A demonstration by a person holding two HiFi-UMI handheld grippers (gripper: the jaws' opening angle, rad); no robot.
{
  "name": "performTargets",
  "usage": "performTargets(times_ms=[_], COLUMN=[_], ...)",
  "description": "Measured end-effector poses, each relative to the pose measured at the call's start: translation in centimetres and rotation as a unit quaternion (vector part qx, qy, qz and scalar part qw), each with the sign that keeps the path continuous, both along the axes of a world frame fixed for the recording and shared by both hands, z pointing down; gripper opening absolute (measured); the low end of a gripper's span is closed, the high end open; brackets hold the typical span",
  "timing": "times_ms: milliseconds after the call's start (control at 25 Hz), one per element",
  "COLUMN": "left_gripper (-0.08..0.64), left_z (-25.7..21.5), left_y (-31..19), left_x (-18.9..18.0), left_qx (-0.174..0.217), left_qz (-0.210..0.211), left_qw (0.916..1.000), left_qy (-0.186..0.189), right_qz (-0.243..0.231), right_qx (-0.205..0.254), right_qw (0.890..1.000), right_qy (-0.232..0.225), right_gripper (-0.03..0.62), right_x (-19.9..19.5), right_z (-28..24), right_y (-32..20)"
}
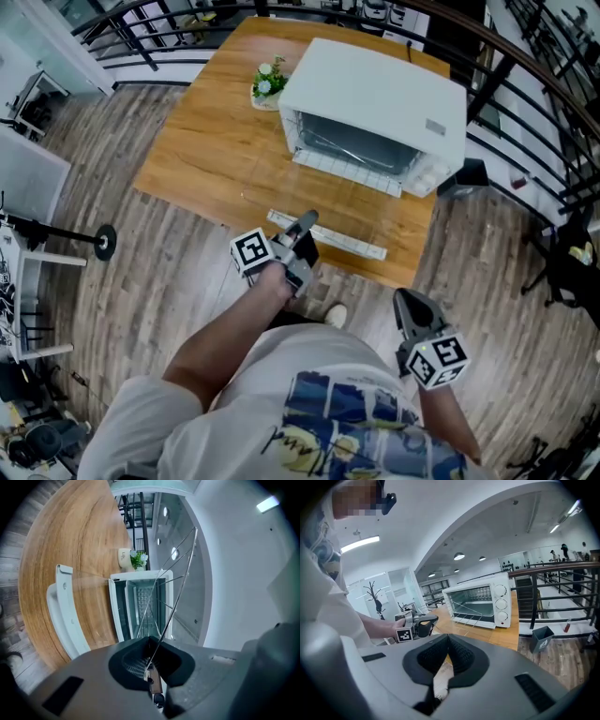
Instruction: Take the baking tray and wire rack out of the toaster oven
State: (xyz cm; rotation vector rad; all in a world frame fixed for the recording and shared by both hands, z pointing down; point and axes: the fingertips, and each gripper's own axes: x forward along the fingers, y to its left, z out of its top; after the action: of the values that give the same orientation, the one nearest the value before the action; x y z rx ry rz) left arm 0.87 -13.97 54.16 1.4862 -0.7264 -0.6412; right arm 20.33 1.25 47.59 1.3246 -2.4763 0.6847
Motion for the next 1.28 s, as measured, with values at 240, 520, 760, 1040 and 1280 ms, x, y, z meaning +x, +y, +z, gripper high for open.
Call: performTargets(times_ms=[240,520,760,1040,1280], left_gripper=[0.002,0.002,0.002,0.002,0.002], left_z=[0.4,0.5,0.5,0.4,0.3], left_y=[0.2,0.3,0.3,-0.2,-0.9], left_x=[-3.6,-5.3,-8.0,-13.0,-16.9], left_qx=[-0.008,-0.004,-0.001,0.003,0.015], left_qz=[0.001,0.003,0.0,-0.004,-0.006], left_qw=[0.9999,0.9999,1.0,0.9999,0.9997], left_qy=[0.007,0.009,0.009,0.016,0.017], right_qz=[-0.007,-0.013,-0.017,-0.019,-0.018], right_qx=[-0.002,-0.001,0.004,0.006,0.006], right_qw=[1.0,1.0,1.0,1.0,1.0], right_qy=[0.004,0.004,0.001,0.006,0.011], right_gripper=[0.002,0.002,0.002,0.002,0.002], right_x=[-3.3,-4.8,-6.9,-10.6,-12.8], right_z=[-0.1,0.3,0.3,0.0,0.0], right_y=[-1.4,-2.1,-2.9,-3.6,-4.0])
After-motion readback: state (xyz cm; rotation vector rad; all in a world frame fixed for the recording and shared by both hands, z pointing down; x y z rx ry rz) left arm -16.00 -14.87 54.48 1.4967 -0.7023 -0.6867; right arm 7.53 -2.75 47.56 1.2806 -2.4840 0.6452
